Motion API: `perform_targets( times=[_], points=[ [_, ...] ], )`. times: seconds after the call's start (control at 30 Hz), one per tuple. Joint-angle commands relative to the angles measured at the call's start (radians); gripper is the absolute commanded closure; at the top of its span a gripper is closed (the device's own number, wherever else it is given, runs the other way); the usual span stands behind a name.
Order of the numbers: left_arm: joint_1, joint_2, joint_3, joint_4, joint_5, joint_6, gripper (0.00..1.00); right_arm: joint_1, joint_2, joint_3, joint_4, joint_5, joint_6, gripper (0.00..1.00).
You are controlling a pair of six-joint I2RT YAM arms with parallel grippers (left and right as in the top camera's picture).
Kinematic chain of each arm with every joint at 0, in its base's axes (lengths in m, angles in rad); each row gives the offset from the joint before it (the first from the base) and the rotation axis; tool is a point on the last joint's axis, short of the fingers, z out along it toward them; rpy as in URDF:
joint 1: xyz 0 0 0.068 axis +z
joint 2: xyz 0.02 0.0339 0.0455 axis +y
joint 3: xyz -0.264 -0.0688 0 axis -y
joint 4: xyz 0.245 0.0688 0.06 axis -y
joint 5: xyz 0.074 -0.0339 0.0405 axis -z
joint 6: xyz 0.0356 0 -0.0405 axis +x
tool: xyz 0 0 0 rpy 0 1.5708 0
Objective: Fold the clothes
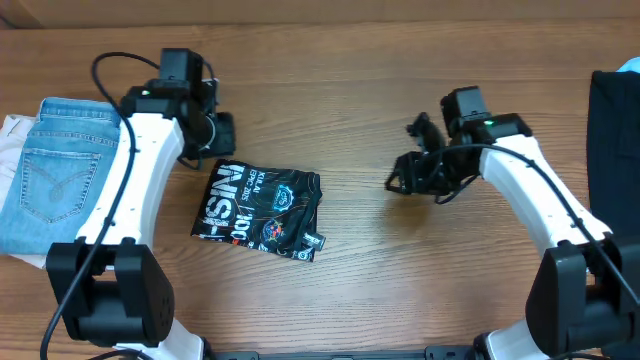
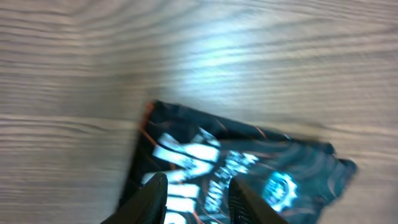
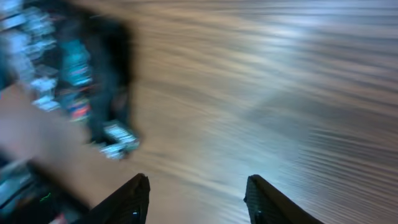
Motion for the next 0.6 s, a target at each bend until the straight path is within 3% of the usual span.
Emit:
perform_targets(
  times=[0.0,0.47,0.57],
  points=[
    [0.018,0.068,0.02,0.017,-0.033,0.053,0.64,0.073,-0.01,0.02,0.013,-0.174,-0.039,0.45],
    [0.033,0.286,0.02,-0.015,-0.111,0.086,0.59,0.357,0.079,0.02,0.131,-0.175,0.076,0.42],
    [0.034,0.312,0.02,-0.056,-0.162,0.082,0.67,0.393,0.116,0.02,0.163,-0.171,0.114,0.42]
  ],
)
